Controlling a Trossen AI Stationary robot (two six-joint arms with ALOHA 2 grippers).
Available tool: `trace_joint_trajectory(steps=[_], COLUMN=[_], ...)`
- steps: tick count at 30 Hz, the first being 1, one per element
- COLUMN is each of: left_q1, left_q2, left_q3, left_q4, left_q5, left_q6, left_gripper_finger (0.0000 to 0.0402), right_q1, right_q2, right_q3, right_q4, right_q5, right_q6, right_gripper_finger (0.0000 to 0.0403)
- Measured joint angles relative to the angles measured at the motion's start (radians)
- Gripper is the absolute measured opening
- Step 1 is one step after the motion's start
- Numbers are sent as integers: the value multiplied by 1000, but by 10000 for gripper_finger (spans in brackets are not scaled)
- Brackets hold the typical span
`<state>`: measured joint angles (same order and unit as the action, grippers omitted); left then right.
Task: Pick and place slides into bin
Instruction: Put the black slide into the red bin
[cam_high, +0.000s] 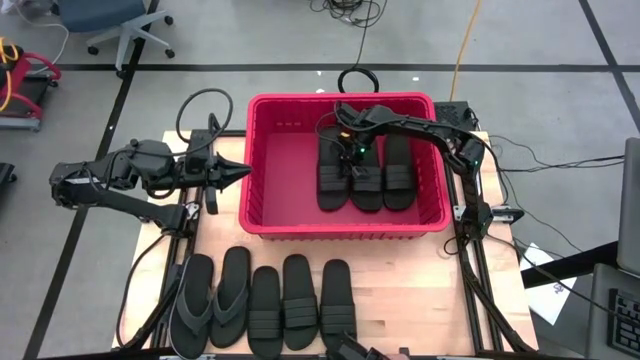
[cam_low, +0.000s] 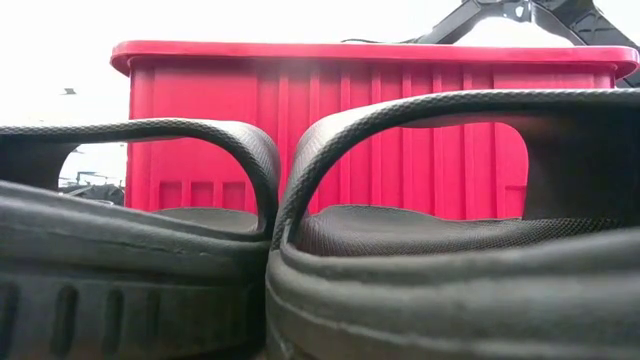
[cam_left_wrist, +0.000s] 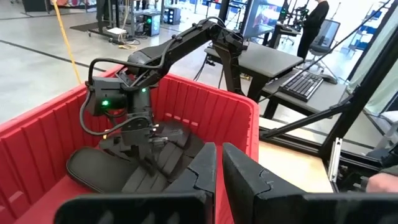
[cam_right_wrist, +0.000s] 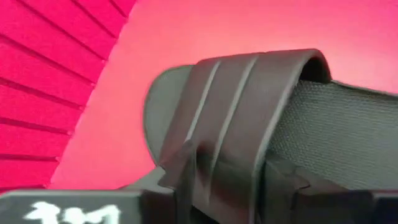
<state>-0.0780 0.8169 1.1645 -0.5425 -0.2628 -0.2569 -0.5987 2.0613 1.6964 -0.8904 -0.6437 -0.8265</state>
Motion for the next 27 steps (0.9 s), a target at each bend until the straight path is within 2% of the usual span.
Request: trace_joint_trajectory(steps=[10,16,20,22,27], left_q1=[0,0,0,0,0], left_q2=[0,0,0,0,0], left_q3=[0,0,0,0,0], left_q4=[0,-2,-4,-6,-7], left_q5=[1,1,2,1,1], left_q6=[-3,0,25,37,66], left_gripper_finger=[24,24,24,24,24], right_q1=[11,14,14,17,40], right_q2=[-18,-72,-123,-145,-153], right_q3=[-1,-1,-1,-1,0], right_q4=[13,58,89,107,92], right_q5=[51,148,138,97,39], right_q6=[30,56,53,59,108], right_gripper_finger=[184,189,181,172,132])
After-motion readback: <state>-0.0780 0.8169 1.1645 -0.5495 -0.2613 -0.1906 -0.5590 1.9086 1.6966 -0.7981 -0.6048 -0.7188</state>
